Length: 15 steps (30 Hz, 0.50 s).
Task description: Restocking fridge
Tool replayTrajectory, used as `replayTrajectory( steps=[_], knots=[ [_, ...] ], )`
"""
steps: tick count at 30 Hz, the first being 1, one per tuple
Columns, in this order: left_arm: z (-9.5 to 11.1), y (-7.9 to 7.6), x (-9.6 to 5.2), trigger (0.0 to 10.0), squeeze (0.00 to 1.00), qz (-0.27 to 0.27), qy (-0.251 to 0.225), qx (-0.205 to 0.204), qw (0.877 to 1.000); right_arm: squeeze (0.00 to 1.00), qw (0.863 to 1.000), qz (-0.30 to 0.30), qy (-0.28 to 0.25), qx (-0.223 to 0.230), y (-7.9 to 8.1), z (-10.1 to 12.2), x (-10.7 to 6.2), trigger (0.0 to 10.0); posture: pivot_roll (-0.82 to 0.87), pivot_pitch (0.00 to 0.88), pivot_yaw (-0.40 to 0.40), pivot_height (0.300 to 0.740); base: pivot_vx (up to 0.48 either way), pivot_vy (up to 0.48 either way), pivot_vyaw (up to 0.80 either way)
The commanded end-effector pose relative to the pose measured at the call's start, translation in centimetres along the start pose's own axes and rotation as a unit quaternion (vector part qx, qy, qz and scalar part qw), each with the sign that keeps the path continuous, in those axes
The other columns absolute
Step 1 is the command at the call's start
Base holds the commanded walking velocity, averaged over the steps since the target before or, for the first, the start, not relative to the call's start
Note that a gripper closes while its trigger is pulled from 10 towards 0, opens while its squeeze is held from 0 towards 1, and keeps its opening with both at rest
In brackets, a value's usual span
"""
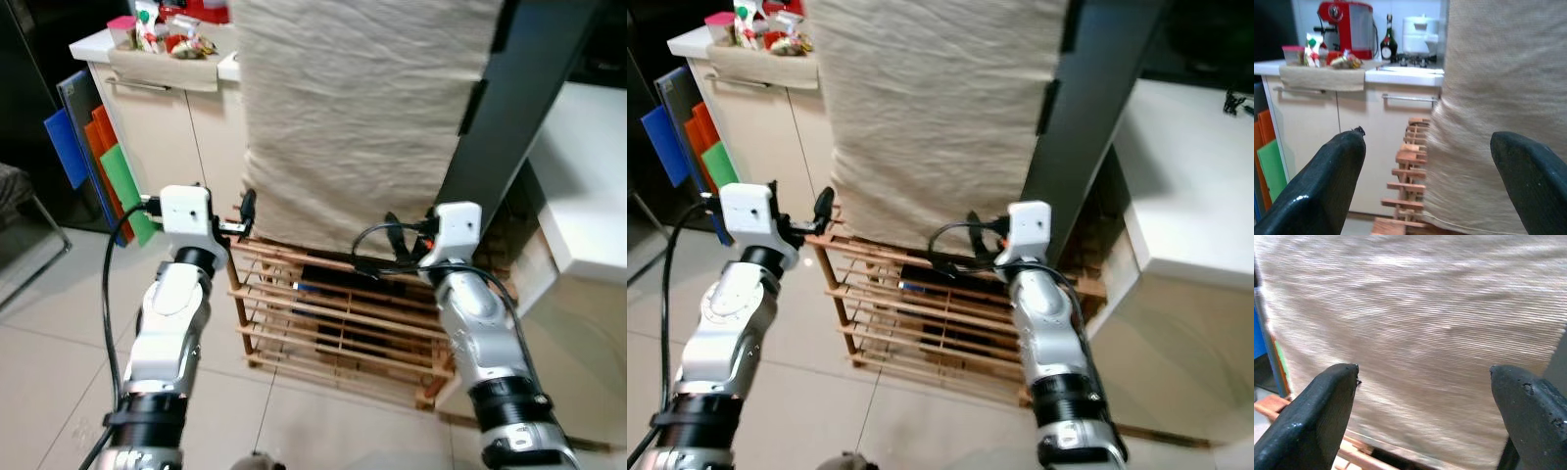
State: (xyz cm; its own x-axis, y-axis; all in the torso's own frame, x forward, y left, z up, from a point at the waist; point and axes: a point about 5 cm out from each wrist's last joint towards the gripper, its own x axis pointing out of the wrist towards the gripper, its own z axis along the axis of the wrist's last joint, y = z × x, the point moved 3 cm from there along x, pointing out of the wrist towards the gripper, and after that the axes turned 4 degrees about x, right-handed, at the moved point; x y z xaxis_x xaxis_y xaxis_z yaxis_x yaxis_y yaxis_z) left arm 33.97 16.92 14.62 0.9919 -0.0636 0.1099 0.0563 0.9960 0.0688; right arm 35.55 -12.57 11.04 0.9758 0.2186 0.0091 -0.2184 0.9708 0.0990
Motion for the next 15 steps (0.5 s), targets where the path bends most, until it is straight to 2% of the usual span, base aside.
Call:
replayTrajectory(
  steps=[1, 15],
  knots=[
    [-0.1, -0.7, 0.1, 10.0, 0.00, -0.013, 0.004, -0.010, 1.000, 0.00, 1.000, -0.019, -0.001, -0.001, -1.1, 0.1, -0.3, 10.0, -0.02, 0.000, 0.013, 0.740, 0.000, 0.480, -0.73],
    [-1.2, -1.0, 0.5, 10.0, 0.00, -0.019, 0.026, -0.028, 0.999, 0.00, 0.999, -0.039, 0.003, -0.005, -2.2, -0.3, -1.0, 10.0, -0.05, 0.000, 0.024, 0.740, 0.000, 0.480, -0.70]
  ],
)
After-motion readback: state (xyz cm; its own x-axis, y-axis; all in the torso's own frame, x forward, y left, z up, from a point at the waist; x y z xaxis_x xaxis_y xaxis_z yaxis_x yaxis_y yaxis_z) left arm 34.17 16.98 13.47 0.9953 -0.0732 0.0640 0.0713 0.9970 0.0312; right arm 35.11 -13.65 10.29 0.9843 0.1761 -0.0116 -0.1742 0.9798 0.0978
